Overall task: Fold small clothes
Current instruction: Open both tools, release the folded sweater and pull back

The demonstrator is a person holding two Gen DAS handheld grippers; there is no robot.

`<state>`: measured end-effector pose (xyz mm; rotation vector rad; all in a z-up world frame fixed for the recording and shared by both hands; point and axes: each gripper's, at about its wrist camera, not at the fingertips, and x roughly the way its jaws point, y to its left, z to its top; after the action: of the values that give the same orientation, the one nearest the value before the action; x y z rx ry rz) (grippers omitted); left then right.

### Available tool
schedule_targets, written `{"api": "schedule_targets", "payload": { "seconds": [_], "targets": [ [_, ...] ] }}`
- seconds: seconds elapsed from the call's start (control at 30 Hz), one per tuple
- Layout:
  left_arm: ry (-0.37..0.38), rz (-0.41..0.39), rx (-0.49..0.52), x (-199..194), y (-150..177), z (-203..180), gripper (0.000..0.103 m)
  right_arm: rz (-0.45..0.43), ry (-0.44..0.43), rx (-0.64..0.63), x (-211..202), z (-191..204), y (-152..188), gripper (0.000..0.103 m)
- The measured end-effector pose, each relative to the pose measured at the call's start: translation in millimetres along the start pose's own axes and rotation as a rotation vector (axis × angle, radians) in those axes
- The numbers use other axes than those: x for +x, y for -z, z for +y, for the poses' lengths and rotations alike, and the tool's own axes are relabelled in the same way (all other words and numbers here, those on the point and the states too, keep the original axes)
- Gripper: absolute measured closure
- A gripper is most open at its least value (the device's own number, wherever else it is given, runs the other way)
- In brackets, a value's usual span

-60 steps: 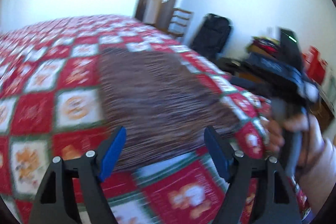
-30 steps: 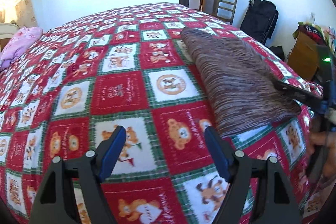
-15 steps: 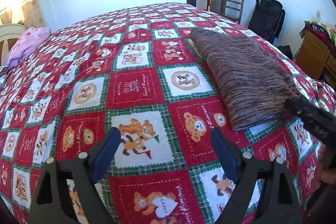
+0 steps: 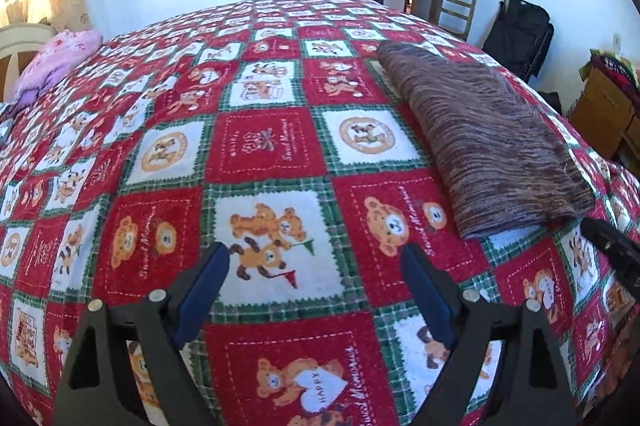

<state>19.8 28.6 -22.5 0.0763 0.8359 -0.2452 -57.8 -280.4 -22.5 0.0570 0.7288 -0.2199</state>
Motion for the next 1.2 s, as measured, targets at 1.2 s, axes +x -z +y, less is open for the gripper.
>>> {"api": "schedule_targets", "payload": {
  "seconds": [1.2],
  "targets": [
    [-0.096,-0.042,0.053,-6,-4,1,0.009,-0.158,0.049,0.035,-43,13,-13,0.036]
  ]
}}
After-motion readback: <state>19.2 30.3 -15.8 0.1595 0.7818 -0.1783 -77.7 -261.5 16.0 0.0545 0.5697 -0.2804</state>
